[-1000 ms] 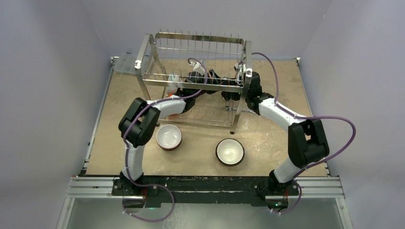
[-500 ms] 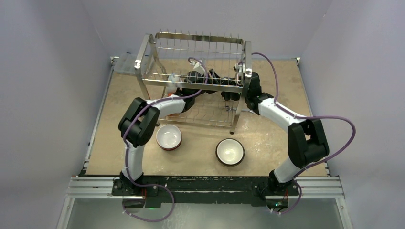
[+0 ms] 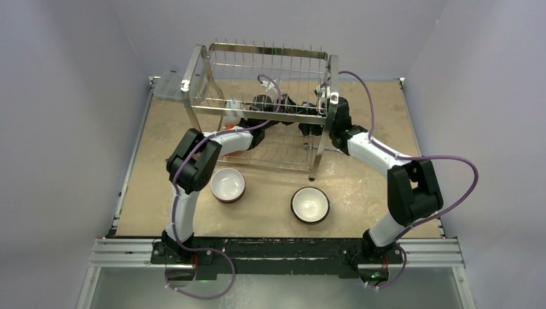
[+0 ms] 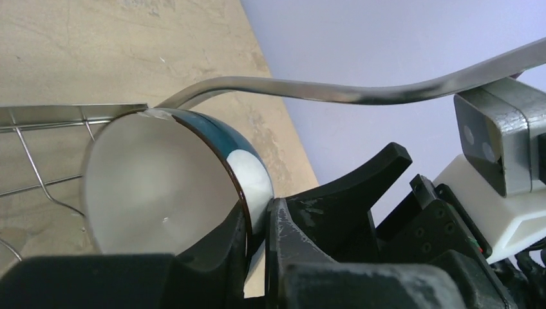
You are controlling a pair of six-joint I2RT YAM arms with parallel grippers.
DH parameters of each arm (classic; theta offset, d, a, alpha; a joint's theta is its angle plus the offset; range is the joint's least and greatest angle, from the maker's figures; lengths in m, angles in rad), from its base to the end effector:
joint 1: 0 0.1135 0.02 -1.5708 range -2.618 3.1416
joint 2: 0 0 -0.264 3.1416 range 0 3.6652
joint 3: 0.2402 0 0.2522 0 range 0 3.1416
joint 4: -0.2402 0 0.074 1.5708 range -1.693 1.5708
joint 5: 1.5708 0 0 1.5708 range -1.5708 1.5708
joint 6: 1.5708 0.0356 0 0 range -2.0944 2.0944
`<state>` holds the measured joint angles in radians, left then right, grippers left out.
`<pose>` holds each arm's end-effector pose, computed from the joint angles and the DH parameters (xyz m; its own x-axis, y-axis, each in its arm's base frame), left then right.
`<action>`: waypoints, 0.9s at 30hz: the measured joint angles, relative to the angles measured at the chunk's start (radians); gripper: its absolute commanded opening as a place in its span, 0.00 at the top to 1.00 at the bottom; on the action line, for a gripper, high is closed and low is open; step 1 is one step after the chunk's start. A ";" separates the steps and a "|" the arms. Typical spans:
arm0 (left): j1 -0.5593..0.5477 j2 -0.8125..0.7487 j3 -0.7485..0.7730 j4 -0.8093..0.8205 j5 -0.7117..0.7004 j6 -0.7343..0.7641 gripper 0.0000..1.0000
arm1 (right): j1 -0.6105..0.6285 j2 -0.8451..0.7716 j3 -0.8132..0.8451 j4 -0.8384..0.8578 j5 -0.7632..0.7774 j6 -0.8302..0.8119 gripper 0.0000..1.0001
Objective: Load the bowls into the dish rack
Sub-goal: Place the bowl in the dish rack.
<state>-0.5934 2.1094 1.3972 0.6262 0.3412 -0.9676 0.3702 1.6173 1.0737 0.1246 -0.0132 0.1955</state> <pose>0.3972 -0.2823 0.2162 -0.7020 -0.4626 -0.5415 0.3971 0.3770 -0.8368 0.3476 0.1354 0.2573 -0.4445 0.0358 -0.8951 -0.2922 0.9387 0.1827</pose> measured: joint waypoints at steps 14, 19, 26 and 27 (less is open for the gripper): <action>-0.007 0.030 -0.039 0.158 0.042 -0.117 1.00 | 0.013 -0.064 -0.032 -0.037 0.108 -0.007 0.31; -0.006 0.032 -0.056 0.246 0.076 -0.173 1.00 | 0.008 -0.128 -0.057 -0.032 0.110 0.010 0.22; 0.001 0.040 -0.060 0.321 0.159 -0.201 1.00 | -0.024 -0.193 -0.113 0.015 0.052 0.064 0.21; 0.003 0.045 -0.060 0.325 0.174 -0.201 1.00 | -0.032 -0.193 -0.119 0.021 0.033 0.074 0.21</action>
<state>-0.5900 2.1540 1.3369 0.9516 0.5156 -1.1683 0.3378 1.4246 0.9543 0.1452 0.0196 0.2699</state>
